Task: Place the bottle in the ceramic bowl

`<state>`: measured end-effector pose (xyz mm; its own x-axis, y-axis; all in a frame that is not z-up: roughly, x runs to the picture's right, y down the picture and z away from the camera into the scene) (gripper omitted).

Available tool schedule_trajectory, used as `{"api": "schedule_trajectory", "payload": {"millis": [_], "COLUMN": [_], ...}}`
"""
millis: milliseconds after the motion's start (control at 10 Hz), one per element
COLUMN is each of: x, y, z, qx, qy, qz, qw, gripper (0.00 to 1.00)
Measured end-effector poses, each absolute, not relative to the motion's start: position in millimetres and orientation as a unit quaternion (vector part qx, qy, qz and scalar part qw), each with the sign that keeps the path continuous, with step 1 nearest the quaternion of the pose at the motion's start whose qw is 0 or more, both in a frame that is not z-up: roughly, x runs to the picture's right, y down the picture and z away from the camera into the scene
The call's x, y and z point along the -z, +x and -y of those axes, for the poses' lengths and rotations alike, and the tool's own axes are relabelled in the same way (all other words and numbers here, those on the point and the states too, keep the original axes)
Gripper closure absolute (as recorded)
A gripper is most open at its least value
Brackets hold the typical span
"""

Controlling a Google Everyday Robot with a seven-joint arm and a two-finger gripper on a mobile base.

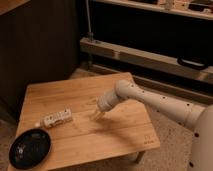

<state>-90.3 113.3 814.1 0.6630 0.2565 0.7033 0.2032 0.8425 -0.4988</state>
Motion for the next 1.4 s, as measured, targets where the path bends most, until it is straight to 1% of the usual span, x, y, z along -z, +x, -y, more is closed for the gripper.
{"api": "schedule_trajectory", "payload": {"millis": [500,900,1200,1400], "x": [-847.4,-876.5,-885.5,-878.3], "y": [-140.1,-181.3,-192.9,-200.4], "z": [-104.4,-110.0,-119.2,-126.8], "qx": [0.026,0.052,0.054,0.058], "qy": [-0.313,-0.346,-0.362,-0.373], "qz": [0.444,0.467,0.479,0.488], "qw": [0.839,0.812,0.798,0.787], "gripper": [0.35,0.35,0.35,0.35]}}
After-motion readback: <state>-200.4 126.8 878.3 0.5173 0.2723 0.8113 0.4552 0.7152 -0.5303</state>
